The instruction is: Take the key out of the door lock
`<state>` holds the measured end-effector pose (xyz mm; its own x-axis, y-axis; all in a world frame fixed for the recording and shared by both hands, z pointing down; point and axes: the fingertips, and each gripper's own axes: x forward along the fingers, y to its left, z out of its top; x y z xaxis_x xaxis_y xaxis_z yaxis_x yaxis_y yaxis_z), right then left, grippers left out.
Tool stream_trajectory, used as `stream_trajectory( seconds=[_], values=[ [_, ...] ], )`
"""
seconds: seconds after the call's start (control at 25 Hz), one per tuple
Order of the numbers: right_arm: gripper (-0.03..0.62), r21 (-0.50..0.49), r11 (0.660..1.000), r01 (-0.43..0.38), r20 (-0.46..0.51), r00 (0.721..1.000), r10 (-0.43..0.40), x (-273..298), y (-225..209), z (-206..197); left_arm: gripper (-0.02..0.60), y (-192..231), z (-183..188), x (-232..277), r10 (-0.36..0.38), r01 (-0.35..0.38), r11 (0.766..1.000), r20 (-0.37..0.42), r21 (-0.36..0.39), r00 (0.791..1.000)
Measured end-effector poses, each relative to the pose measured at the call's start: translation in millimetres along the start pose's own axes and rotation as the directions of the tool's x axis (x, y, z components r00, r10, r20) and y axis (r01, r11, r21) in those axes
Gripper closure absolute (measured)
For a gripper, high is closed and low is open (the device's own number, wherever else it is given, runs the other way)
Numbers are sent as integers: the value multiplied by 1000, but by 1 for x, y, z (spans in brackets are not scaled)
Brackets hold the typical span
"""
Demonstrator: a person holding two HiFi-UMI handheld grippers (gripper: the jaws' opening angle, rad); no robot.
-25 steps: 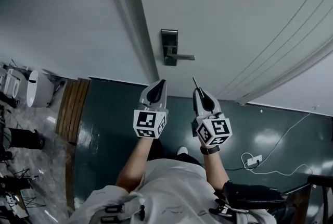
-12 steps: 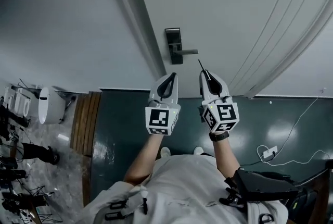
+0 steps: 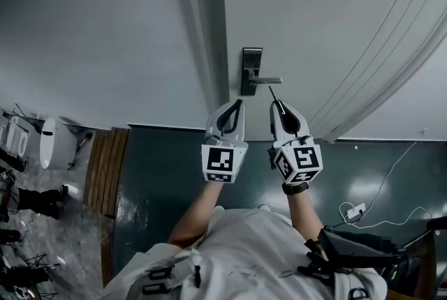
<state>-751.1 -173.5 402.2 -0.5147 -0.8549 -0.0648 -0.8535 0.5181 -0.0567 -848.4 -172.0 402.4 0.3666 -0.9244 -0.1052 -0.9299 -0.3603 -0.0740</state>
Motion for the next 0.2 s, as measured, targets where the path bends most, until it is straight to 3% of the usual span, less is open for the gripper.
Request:
stream_trajectory(
  seconds=[0.2],
  values=[
    [566,-10,1000,2,5,1000,-2,18,23,1,581,35,5,-10,12,-12,1000,15,-10,1000]
  ],
)
